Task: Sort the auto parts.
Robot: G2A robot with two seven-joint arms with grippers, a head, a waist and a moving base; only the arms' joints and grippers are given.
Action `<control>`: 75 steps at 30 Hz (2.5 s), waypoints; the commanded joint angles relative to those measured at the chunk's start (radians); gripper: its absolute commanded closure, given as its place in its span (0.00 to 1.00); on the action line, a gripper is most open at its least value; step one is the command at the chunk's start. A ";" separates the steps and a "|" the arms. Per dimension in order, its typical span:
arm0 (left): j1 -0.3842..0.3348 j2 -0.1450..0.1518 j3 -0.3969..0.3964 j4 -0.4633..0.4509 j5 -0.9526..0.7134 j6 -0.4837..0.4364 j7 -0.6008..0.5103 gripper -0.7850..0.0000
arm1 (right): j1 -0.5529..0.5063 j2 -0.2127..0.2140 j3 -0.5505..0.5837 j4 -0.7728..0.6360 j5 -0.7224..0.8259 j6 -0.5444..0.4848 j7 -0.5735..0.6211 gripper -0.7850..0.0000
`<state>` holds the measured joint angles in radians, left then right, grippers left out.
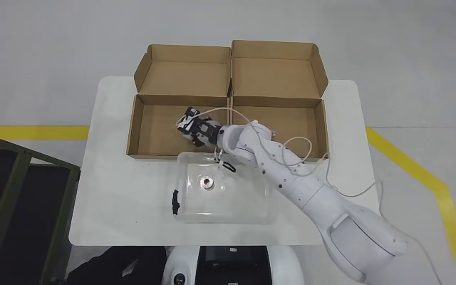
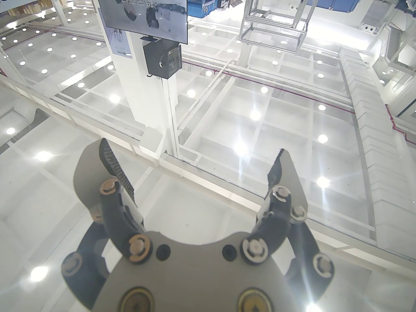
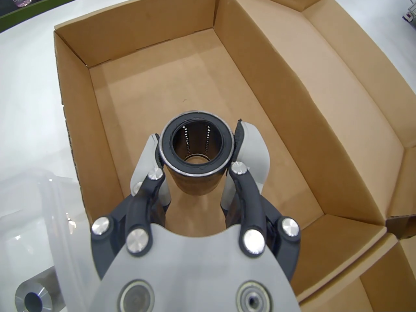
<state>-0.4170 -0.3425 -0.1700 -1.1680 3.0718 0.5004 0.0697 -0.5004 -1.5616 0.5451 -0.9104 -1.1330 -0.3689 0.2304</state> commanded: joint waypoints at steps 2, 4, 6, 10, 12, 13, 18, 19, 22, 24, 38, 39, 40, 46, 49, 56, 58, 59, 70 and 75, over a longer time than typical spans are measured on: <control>0.000 0.000 0.000 0.000 0.000 0.000 0.000 0.00 | 0.000 -0.006 0.002 0.010 -0.006 -0.006 0.005 0.61; 0.000 0.000 0.000 0.000 0.000 0.000 0.000 0.00 | -0.001 -0.010 0.003 0.013 -0.012 -0.010 0.010 0.58; 0.000 0.000 0.000 0.000 0.000 0.000 0.000 0.00 | -0.001 -0.012 0.004 0.011 -0.022 -0.015 0.020 0.51; 0.000 0.000 0.000 0.000 0.000 0.000 0.000 0.00 | -0.007 -0.011 0.015 -0.011 -0.043 -0.012 0.045 0.24; 0.000 0.000 0.000 0.000 0.000 0.000 0.000 0.00 | -0.012 -0.010 0.023 -0.025 -0.048 -0.013 0.054 0.17; 0.000 0.000 0.000 0.000 0.000 0.000 0.000 0.00 | -0.015 -0.009 0.028 -0.036 -0.052 -0.013 0.056 0.15; 0.000 0.000 0.000 0.000 0.000 0.000 0.000 0.00 | -0.035 0.003 0.072 -0.114 -0.049 -0.027 0.037 0.09; 0.000 0.000 0.000 0.000 0.000 0.000 0.000 0.00 | -0.040 0.007 0.082 -0.136 -0.052 -0.034 0.041 0.08; 0.000 0.000 0.000 0.000 0.000 0.000 0.000 0.00 | -0.066 0.020 0.110 -0.216 -0.056 -0.062 0.058 0.06; 0.000 0.000 0.000 0.000 0.000 0.000 0.000 0.00 | -0.090 0.031 0.125 -0.274 -0.077 -0.072 0.081 0.04; 0.000 0.000 0.000 0.000 0.000 0.000 0.000 0.00 | -0.320 0.113 0.263 -0.642 -0.083 -0.276 0.242 0.02; 0.000 0.000 0.000 0.000 0.000 0.000 0.000 0.00 | -0.337 0.119 0.274 -0.660 -0.083 -0.294 0.253 0.05; 0.000 0.000 0.000 0.000 0.000 0.000 0.000 0.00 | -0.353 0.126 0.284 -0.678 -0.088 -0.314 0.269 0.06; 0.000 0.000 0.000 0.000 0.000 0.000 0.000 0.00 | -0.457 0.162 0.349 -0.792 -0.093 -0.396 0.352 0.03; 0.000 0.000 0.000 0.000 0.000 0.000 0.000 0.00 | -0.504 0.178 0.374 -0.845 -0.096 -0.431 0.389 0.00; 0.000 0.000 0.000 0.000 0.000 0.000 0.000 0.00 | -0.588 0.205 0.412 -0.886 -0.091 -0.453 0.438 0.00; 0.000 0.000 0.000 0.000 0.000 0.000 0.000 0.00 | -0.598 0.208 0.407 -0.880 -0.096 -0.453 0.441 0.00; 0.000 0.000 0.000 0.000 0.000 0.000 0.000 0.00 | -0.600 0.209 0.405 -0.876 -0.095 -0.452 0.440 0.00; 0.000 0.000 0.000 0.000 0.000 0.000 0.000 0.00 | -0.570 0.209 0.349 -0.767 -0.138 -0.419 0.398 0.05; 0.000 0.000 0.000 0.000 0.000 0.000 0.000 0.00 | -0.546 0.206 0.330 -0.718 -0.161 -0.393 0.377 0.08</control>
<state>-0.4170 -0.3425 -0.1700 -1.1680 3.0718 0.5004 0.0697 -1.0504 -1.3554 0.8791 -1.6365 -1.2911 -0.7652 0.6109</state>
